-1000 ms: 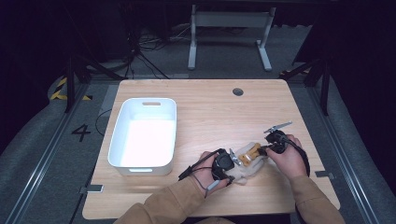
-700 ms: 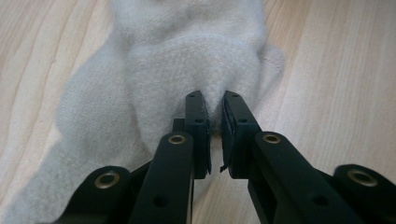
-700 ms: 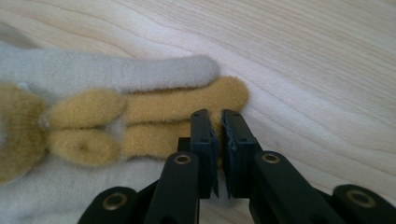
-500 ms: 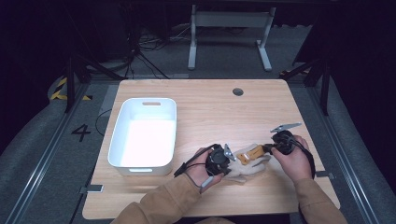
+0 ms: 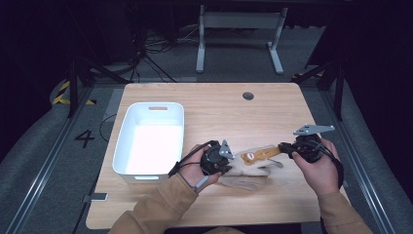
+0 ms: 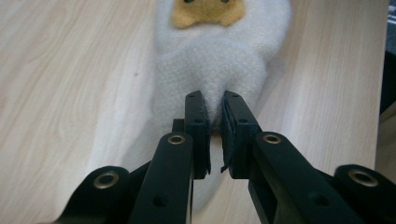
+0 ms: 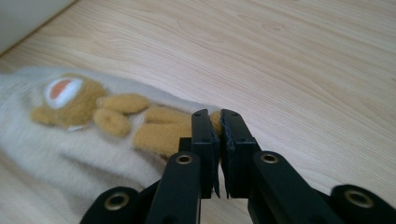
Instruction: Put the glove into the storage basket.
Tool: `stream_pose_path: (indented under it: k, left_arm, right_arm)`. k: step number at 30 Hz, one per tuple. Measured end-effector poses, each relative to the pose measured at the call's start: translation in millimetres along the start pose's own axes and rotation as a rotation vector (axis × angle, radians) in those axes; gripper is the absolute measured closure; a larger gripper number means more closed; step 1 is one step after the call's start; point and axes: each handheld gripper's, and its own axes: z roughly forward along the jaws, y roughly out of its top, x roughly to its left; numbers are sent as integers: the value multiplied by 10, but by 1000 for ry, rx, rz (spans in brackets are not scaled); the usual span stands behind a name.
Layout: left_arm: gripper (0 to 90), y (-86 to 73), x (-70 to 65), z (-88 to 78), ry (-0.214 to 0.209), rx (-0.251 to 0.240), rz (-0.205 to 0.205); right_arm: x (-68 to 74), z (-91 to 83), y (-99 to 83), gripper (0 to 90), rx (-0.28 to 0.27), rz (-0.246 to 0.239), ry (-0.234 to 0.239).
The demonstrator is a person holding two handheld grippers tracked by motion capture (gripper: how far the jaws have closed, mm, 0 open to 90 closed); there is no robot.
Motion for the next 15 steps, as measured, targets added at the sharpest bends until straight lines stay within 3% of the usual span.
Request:
stream_pose_path:
  k: [3, 7, 15]
  left_arm:
    - [822, -49, 66, -69, -1, 1, 4]
    - [819, -122, 116, -127, 6, 32, 61]
    - [818, -240, 225, -163, 18, 53, 48]
  right_arm:
    - [87, -35, -6, 853, -11, -9, 14]
    - [189, -29, -41, 853, -21, -18, 39]
    - [330, 31, -141, 853, -37, -15, 81]
